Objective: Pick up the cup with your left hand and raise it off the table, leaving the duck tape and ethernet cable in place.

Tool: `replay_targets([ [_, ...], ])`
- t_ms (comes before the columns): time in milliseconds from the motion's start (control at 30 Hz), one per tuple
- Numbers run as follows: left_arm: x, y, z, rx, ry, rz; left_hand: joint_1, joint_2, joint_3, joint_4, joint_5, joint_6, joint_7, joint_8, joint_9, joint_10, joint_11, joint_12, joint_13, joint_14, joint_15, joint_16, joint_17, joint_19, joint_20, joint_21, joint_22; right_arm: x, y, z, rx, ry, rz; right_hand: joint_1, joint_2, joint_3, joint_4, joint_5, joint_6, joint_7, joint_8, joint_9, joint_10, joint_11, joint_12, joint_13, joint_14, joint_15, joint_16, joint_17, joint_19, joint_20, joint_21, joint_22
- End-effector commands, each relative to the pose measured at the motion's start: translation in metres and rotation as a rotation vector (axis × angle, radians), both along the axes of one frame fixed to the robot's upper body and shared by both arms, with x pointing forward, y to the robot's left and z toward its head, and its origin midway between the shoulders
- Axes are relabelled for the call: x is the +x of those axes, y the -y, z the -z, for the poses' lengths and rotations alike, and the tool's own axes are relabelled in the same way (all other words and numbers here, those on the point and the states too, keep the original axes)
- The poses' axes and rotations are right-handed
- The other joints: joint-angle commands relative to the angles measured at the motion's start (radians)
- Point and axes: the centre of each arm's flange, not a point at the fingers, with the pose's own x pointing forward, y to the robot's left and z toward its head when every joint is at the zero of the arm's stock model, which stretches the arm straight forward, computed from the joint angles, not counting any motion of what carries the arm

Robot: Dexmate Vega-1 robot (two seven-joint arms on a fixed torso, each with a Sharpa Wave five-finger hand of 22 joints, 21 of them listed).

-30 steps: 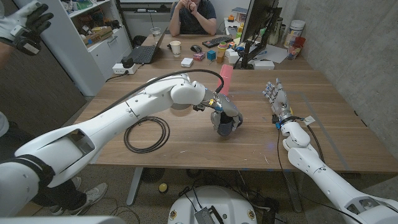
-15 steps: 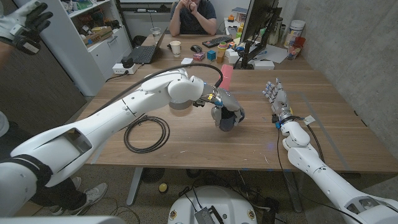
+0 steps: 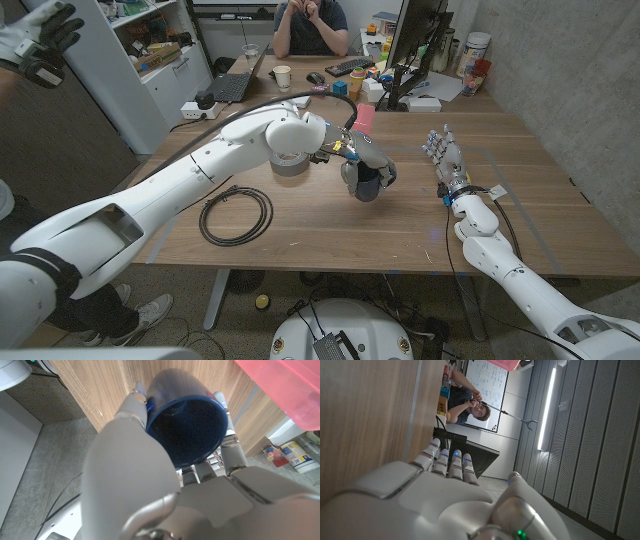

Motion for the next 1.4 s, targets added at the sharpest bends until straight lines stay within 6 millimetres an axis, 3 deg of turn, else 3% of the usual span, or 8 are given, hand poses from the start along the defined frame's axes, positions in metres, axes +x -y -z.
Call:
replay_targets([
  [33,-0.013,-0.002,-0.017,-0.055,0.035,0.028,0.211,0.234,0.013,0.015,0.001,0.078,0.061,-0.002,0.004,0.018,0.003,0.006,0.004,0.048,-0.175,0.001,0.005,0.259,-0.396,0.013,0.001,-0.002,0.001,0.001,0.005,0.003,0.001,0.002,-0.004,0.001,-0.001,0.005,0.005,0.002,0.007,0.004,0.007,0.002,0.002,0.004,-0.002,0.012,0.003,0.003,-0.004,-0.004,-0.003,0.003],
  [600,-0.032,-0.014,-0.038,-0.156,0.076,0.088,0.205,0.247,0.019,0.017,0.001,0.101,0.081,-0.013,0.005,0.057,0.018,0.014,0.004,0.074,-0.169,0.000,0.008,0.262,-0.388,0.025,0.000,-0.006,0.001,0.002,0.013,0.012,0.010,0.004,-0.002,0.000,-0.003,0.007,0.003,0.012,0.006,0.003,0.009,0.003,0.003,0.004,-0.002,0.015,0.002,0.002,-0.004,-0.004,-0.003,0.003],
  [1067,-0.046,-0.024,-0.049,-0.225,0.133,0.114,0.197,0.255,0.024,0.018,0.002,0.092,0.080,-0.032,0.006,0.091,0.024,0.021,0.004,0.097,-0.166,-0.002,0.007,0.266,-0.384,0.036,0.000,-0.008,-0.001,0.000,0.017,0.021,0.013,0.006,-0.001,0.000,-0.004,0.008,-0.001,0.011,0.004,0.003,0.010,0.007,0.003,0.004,-0.002,0.016,0.002,0.002,-0.004,-0.003,-0.002,0.003],
  [1233,-0.050,-0.027,-0.052,-0.243,0.146,0.122,0.196,0.257,0.027,0.017,0.003,0.075,0.065,-0.046,0.007,0.091,0.023,0.018,0.004,0.099,-0.164,-0.006,0.007,0.266,-0.383,0.040,-0.001,-0.009,-0.001,-0.001,0.016,0.023,0.013,0.007,0.000,-0.001,-0.005,0.008,-0.002,0.011,0.004,0.003,0.010,0.007,0.003,0.004,-0.002,0.017,0.002,0.002,-0.005,-0.003,-0.002,0.003],
  [1400,-0.055,-0.031,-0.057,-0.276,0.157,0.138,0.195,0.259,0.030,0.016,0.004,0.088,0.071,-0.046,0.007,0.096,0.021,0.018,0.004,0.104,-0.164,-0.008,0.007,0.266,-0.381,0.043,-0.001,-0.009,-0.001,-0.001,0.014,0.024,0.012,0.007,0.000,-0.001,-0.005,0.008,-0.002,0.013,0.004,0.003,0.009,0.007,0.003,0.004,-0.003,0.017,0.002,0.002,-0.005,-0.003,-0.003,0.003],
])
